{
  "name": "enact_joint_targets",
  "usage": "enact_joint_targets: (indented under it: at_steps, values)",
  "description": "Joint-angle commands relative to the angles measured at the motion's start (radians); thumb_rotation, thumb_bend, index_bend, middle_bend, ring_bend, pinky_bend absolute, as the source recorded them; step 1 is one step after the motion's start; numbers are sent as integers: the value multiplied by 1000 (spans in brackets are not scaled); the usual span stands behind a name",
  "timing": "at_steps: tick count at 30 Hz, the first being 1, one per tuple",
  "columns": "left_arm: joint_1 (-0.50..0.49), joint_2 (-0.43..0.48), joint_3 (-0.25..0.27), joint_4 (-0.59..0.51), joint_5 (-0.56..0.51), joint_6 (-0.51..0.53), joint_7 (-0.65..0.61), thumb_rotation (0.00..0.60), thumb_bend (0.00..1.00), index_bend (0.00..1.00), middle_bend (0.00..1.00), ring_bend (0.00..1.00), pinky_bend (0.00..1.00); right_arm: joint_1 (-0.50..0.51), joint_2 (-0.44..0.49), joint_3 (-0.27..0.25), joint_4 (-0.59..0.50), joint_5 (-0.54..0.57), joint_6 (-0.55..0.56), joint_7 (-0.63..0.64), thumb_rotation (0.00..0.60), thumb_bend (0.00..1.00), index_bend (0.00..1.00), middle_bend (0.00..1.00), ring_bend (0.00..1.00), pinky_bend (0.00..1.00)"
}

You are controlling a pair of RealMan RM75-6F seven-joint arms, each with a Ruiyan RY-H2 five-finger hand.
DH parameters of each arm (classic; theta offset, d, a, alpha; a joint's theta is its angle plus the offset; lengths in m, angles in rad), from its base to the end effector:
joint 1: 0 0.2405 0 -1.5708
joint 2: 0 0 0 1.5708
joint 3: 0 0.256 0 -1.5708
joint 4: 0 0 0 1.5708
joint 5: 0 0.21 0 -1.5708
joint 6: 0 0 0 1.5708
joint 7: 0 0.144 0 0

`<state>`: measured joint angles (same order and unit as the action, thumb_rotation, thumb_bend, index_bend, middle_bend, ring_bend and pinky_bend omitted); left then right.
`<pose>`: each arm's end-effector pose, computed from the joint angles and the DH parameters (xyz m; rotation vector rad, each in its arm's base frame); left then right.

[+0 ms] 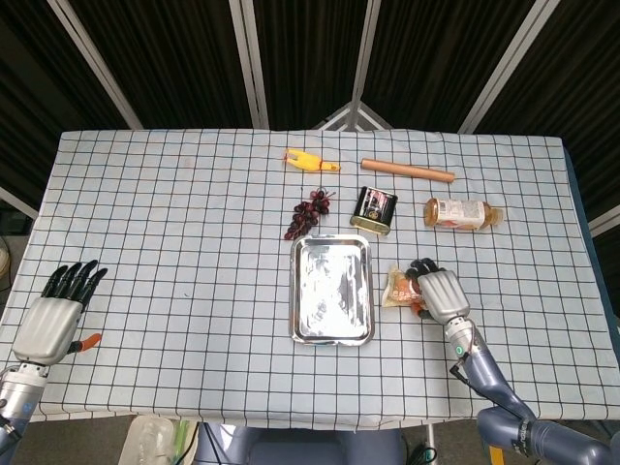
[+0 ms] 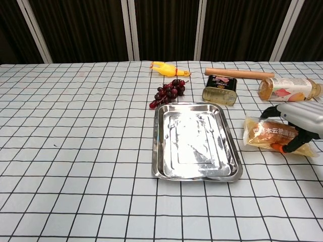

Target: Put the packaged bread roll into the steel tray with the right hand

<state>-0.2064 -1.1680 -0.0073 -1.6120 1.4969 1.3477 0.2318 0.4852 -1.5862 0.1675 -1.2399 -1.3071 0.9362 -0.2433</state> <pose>-0.2943 0.2065 0.1192 -1.6230 -0.7963 -0.7487 -0.2608 -0.3131 -0.0124 1.7694 -0.9613 0.7279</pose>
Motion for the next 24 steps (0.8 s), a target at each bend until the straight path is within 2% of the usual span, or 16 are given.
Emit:
enact_joint_targets:
  at_steps: [1, 8, 11, 16, 20, 24]
  values:
    - [0, 1, 0, 0, 0, -1, -1, 600, 67, 0, 0, 0, 36, 2, -6, -3, 3, -6, 18, -2, 600, 477, 509, 384, 313, 555]
    - [-2, -1, 1, -1, 1, -4, 2, 600, 66, 0, 0, 0, 36, 8, 16, 9, -65, -27, 91, -59, 600, 484, 509, 397, 325, 555]
    - [-5, -4, 1, -1, -1, -9, 9, 600, 66, 0, 0, 0, 36, 25, 46, 31, -175, -31, 129, -157, 600, 483, 509, 397, 326, 555]
    - [-7, -3, 1, -2, -1, -10, 7, 600, 66, 0, 0, 0, 36, 64, 54, 66, -310, 32, 134, -313, 600, 484, 509, 397, 326, 555]
    - [-11, -1, 0, -1, -3, -17, -2, 600, 67, 0, 0, 0, 36, 116, 3, 101, -368, 105, 128, -422, 600, 483, 509, 397, 326, 554]
    - [-12, 4, 1, 0, 0, -18, -14, 600, 67, 0, 0, 0, 36, 168, -76, 124, -349, 194, 133, -520, 600, 484, 509, 397, 326, 555]
